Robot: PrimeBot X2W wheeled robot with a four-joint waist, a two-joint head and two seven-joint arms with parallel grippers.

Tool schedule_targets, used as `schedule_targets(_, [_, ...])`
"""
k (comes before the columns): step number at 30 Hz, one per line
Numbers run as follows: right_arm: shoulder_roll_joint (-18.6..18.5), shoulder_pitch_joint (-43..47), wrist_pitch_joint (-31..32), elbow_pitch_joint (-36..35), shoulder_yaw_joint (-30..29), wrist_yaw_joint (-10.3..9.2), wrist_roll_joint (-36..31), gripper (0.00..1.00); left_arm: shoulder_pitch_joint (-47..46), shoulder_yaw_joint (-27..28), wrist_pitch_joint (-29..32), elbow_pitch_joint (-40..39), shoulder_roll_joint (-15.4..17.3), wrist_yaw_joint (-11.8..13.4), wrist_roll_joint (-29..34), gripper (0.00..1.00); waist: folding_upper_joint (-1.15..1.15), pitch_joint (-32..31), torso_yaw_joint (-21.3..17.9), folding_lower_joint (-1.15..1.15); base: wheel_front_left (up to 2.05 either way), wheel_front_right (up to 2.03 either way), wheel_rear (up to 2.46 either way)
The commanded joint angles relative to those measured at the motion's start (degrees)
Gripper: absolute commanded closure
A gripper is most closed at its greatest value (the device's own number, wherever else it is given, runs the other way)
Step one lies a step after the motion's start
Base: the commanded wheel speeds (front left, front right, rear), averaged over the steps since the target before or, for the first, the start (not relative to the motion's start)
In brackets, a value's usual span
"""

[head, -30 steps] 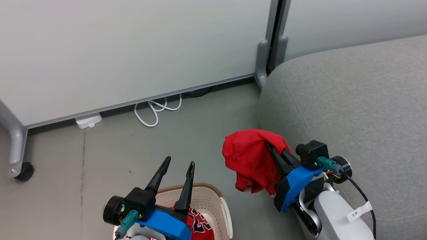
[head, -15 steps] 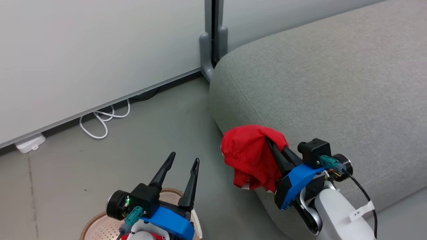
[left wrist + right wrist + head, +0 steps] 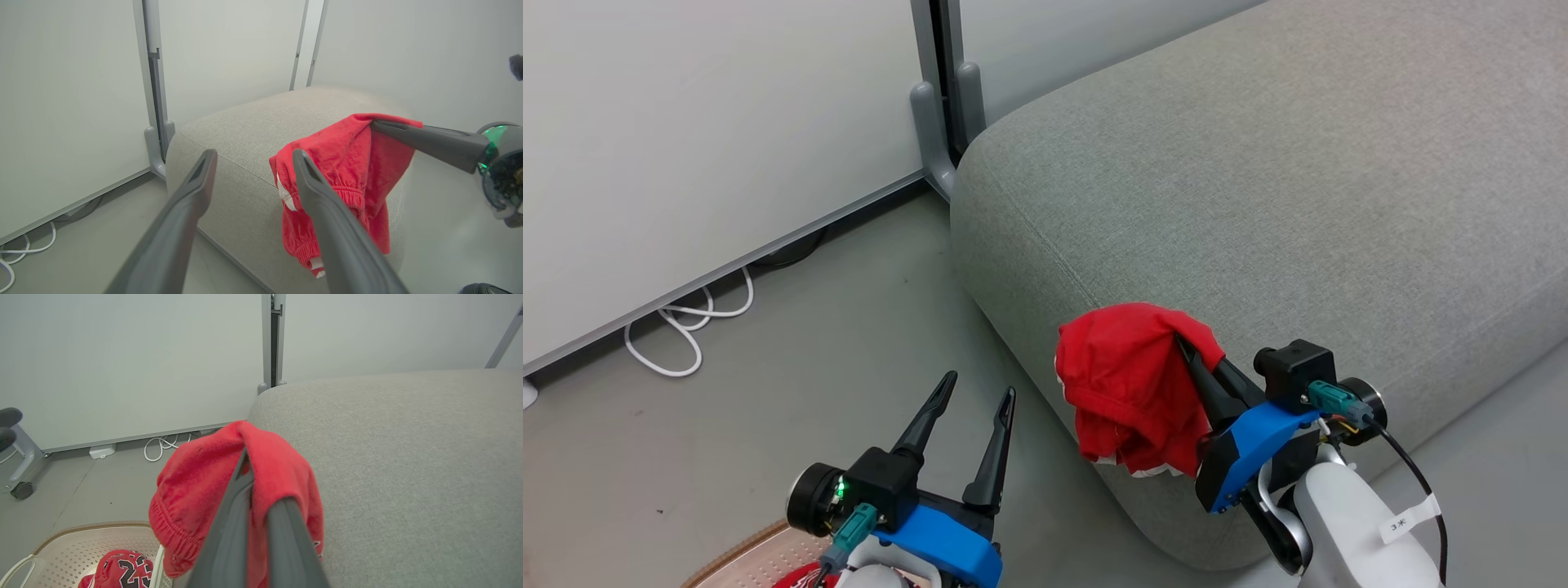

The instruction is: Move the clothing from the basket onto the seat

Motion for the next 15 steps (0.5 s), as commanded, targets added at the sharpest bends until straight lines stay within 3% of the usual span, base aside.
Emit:
schedule_targets(1, [-0.1, 0.0, -0.4, -0.1, 0.0, 0.03, 0.4, 1.00, -0.9, -0.1, -0.2, 0.0, 0.2, -0.4, -0.2, 0.00, 0.00, -0.1, -0.5, 0.00, 0.00, 0.00, 0.00])
schedule_targets(15, [-0.1, 0.3, -1.0, 0.1, -0.7, 0.03, 0.7, 1.00, -1.2, -0.9, -0.2, 0.2, 1.0, -0.4, -0.4, 0.00, 0.00, 0.7, -0.9, 0.00, 0.00, 0.00, 0.00])
